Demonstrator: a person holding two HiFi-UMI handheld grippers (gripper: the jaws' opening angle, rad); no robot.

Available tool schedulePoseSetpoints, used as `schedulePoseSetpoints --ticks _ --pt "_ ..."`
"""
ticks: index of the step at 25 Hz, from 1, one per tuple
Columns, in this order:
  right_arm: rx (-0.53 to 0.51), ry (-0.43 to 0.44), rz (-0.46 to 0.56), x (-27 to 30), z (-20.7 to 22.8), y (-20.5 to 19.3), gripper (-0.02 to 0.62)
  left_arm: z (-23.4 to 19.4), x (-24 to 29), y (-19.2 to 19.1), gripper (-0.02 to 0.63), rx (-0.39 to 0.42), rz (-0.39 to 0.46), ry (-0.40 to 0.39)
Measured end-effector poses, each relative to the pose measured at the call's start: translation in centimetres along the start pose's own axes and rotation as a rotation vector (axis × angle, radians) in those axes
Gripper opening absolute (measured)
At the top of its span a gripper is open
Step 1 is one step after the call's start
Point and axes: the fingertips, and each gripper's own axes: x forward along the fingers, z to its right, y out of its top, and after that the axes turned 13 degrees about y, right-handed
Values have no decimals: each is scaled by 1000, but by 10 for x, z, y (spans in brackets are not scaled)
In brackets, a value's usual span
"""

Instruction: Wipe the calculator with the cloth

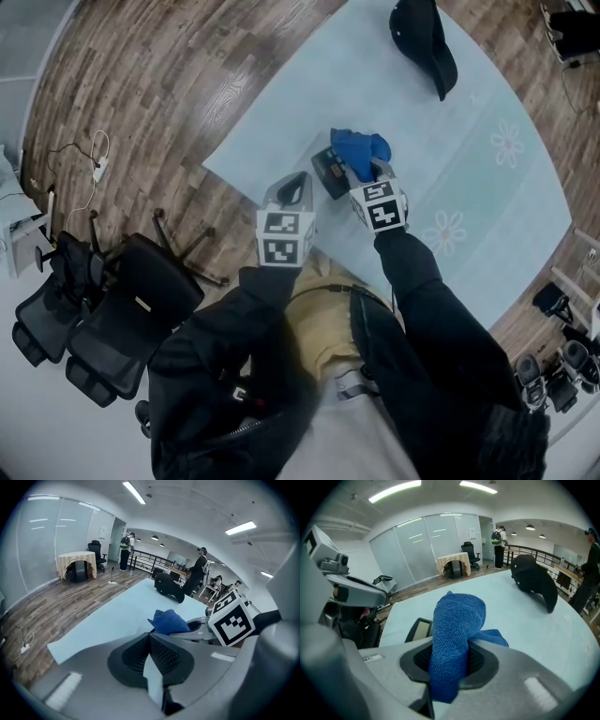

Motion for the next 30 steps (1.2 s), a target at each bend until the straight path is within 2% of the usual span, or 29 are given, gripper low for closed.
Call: schedulePoseSetpoints --ticks 16,24,27,30 --pt "3 217 8 6 -74 -8 91 1 -6 -3 -9 -4 3 -2" --pt "92 337 120 -20 -94 16 91 -6 -10 -4 -9 -18 12 19" --pt "83 337 165 -37 -89 34 91 -6 -11 -3 -9 -20 13 17" --pt "36 268 195 -55 -69 53 91 -7 -12 -3 -9 -21 10 17"
